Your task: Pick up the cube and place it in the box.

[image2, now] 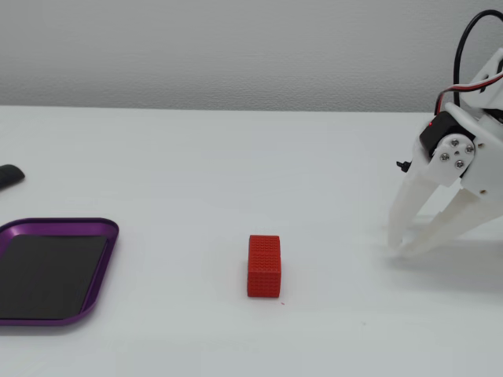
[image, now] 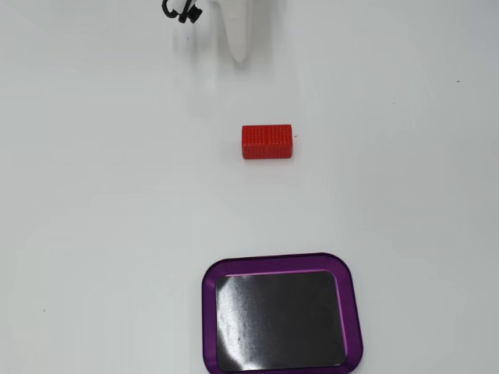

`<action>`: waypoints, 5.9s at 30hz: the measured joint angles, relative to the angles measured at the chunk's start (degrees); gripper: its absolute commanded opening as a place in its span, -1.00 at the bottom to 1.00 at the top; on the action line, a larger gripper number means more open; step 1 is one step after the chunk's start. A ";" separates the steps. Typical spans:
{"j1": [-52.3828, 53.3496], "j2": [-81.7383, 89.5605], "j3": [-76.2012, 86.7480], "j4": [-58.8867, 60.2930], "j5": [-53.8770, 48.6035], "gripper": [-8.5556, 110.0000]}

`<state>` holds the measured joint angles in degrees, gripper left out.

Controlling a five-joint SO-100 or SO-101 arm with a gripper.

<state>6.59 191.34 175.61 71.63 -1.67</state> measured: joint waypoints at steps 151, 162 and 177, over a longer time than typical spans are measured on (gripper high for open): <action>-4.39 -135.35 -122.17 -24.79 -10.46 -0.60; -4.48 -135.35 -136.32 -3.78 -10.46 -0.54; -4.22 -134.30 -164.71 25.75 -5.27 -0.55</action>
<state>2.37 57.04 10.90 97.38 -6.94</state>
